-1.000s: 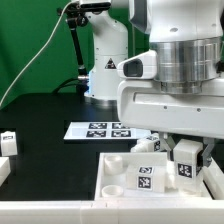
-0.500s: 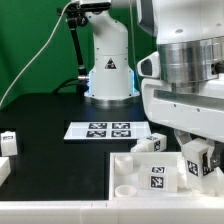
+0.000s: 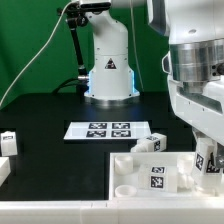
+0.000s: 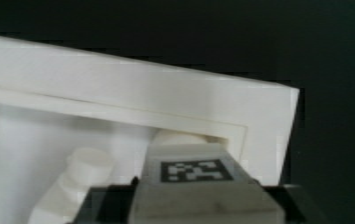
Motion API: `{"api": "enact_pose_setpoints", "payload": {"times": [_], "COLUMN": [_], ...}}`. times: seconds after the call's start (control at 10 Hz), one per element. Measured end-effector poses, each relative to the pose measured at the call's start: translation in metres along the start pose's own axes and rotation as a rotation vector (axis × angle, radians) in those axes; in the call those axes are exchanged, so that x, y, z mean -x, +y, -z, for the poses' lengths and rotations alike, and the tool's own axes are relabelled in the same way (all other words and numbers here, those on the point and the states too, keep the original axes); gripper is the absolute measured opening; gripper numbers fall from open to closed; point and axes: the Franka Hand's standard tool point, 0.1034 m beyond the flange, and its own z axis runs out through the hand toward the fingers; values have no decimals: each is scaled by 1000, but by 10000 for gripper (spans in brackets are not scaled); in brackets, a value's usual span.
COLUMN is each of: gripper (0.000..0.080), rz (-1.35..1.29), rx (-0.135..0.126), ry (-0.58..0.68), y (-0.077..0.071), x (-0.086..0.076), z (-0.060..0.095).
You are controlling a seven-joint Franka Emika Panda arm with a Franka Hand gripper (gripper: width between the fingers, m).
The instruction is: Assemble one leg
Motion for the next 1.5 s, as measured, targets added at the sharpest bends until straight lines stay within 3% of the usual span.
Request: {"api": "enact_pose_setpoints", "payload": {"times": [0.2, 0.3, 0.4, 0.5, 0.8, 1.5], "gripper": [285, 492, 492, 618, 647, 649], "rz": [28, 66, 117, 179, 436, 1156], "rx": [0, -1, -5, -3, -3, 27], "ry": [-4, -4, -3, -3, -2, 50], "y": [0, 0, -1, -1, -1, 6], "x": [1, 1, 1, 1, 1, -10], "z": [0, 0, 2, 1, 1, 1]}}
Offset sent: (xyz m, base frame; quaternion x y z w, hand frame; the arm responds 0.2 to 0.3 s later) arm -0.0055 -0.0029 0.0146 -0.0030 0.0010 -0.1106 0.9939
